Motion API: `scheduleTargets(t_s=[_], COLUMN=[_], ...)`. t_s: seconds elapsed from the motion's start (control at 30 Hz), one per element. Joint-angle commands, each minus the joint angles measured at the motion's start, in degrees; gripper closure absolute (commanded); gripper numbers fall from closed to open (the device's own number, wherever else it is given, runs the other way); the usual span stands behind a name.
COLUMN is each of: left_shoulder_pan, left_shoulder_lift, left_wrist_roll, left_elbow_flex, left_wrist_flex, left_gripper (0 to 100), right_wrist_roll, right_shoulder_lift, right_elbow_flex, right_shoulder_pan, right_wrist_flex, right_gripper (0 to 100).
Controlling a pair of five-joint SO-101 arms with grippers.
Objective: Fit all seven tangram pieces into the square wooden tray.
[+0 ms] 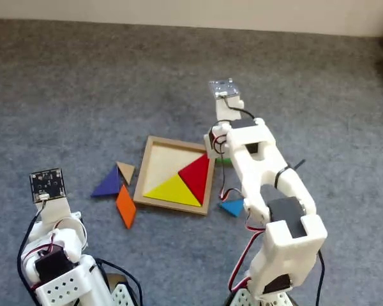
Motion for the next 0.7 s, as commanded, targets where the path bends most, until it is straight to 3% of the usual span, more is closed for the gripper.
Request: scheduleTargets(t_s=[0.0, 0.4, 0.67], left_shoulder_pan=[-0.2, -0.2, -0.2], left_shoulder_lift=[-2.2, -2.2, -2.2], left_wrist_roll=[0.5, 0.5, 0.5], left_elbow_flex=[1.1, 1.1, 1.1], left_wrist_flex=[0.2, 0.2, 0.2], left_gripper=[99, 99, 99], right_wrist_roll=[-0.4, -0.3, -0.2], right_shoulder_lift=[0.0, 0.1, 0.2], right_elbow_flex=[-2.5, -2.5, -2.2], right_shoulder_pan=[2.9, 2.6, 1.5], right_wrist_flex=[-0.7, 2.9, 3.0], right_gripper=[67.0, 67.4, 80.0])
